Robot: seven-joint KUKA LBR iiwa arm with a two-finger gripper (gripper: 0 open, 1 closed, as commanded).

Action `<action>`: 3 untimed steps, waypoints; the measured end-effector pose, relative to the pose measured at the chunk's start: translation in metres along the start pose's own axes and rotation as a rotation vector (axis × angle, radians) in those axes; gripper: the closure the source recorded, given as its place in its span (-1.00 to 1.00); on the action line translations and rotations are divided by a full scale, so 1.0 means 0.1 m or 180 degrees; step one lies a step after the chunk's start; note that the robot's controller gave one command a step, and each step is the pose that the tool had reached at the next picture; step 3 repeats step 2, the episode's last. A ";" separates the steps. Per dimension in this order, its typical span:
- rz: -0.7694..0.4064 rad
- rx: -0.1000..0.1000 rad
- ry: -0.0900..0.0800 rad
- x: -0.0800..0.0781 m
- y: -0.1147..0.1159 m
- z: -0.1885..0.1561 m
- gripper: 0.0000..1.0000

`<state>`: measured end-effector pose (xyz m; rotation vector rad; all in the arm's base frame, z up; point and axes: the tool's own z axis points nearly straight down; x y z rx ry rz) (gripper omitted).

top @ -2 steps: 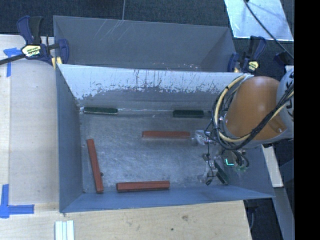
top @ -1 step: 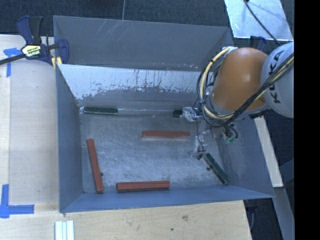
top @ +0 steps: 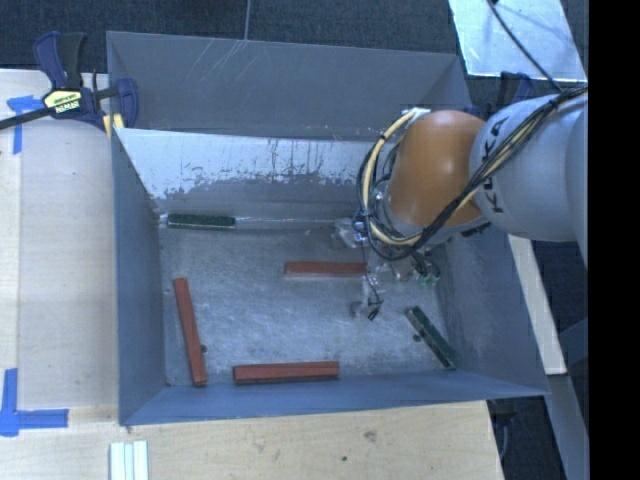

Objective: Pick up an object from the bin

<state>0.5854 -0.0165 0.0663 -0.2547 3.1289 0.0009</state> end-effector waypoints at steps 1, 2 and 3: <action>0.0000 0.0004 -0.0018 -0.01 -0.01 -0.05 1.00; -0.0597 0.0012 -0.0029 -0.06 -0.07 -1.36 1.00; -0.0597 0.0012 -0.0029 -0.06 -0.07 -1.36 1.00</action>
Offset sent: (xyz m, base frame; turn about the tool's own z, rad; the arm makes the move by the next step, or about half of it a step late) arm 0.0000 0.0000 0.0000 0.0000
